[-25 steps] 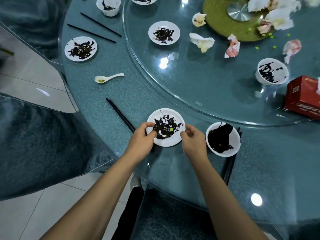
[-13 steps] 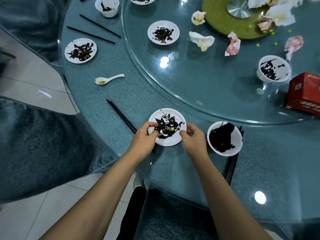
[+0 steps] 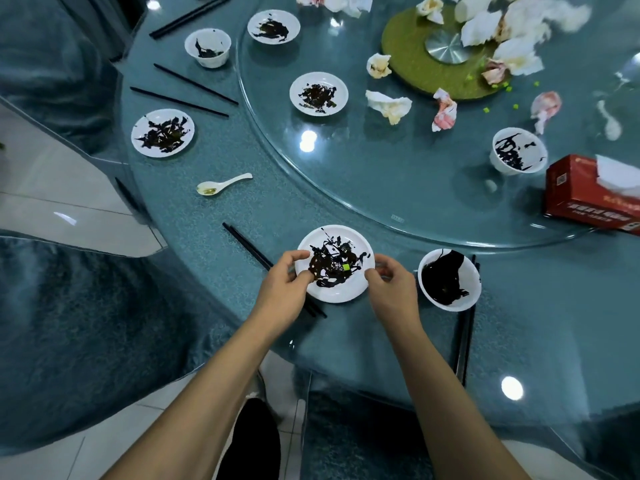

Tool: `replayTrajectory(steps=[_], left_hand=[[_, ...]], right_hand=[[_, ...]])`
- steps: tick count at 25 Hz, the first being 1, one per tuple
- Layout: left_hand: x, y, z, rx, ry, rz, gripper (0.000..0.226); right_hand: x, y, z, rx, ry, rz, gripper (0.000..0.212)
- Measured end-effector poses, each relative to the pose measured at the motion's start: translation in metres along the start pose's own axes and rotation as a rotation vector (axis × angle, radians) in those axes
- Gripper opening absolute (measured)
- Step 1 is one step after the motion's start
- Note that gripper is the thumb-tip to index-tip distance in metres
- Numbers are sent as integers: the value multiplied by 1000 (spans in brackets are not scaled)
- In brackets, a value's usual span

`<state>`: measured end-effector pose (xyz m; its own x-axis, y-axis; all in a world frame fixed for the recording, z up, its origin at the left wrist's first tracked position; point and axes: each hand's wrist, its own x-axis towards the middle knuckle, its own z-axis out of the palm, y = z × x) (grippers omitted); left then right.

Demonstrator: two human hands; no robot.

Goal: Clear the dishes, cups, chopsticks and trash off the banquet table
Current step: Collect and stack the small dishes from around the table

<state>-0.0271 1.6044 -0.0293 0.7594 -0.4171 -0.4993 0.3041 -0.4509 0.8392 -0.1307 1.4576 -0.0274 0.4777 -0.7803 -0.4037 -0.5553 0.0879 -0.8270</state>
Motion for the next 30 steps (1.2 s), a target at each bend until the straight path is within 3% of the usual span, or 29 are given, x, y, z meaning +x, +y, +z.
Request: replayTrajectory(steps=[9, 16, 30], left_hand=[[-2, 10, -75, -5, -95, 39, 36], [7, 18, -133, 6, -125, 46, 37], [61, 39, -147, 53, -135, 24, 34]], right_hand=[[-41, -27, 49, 89, 131, 22, 28], [-50, -43, 97, 121, 133, 58, 23], [4, -74, 123, 139, 109, 93, 17]])
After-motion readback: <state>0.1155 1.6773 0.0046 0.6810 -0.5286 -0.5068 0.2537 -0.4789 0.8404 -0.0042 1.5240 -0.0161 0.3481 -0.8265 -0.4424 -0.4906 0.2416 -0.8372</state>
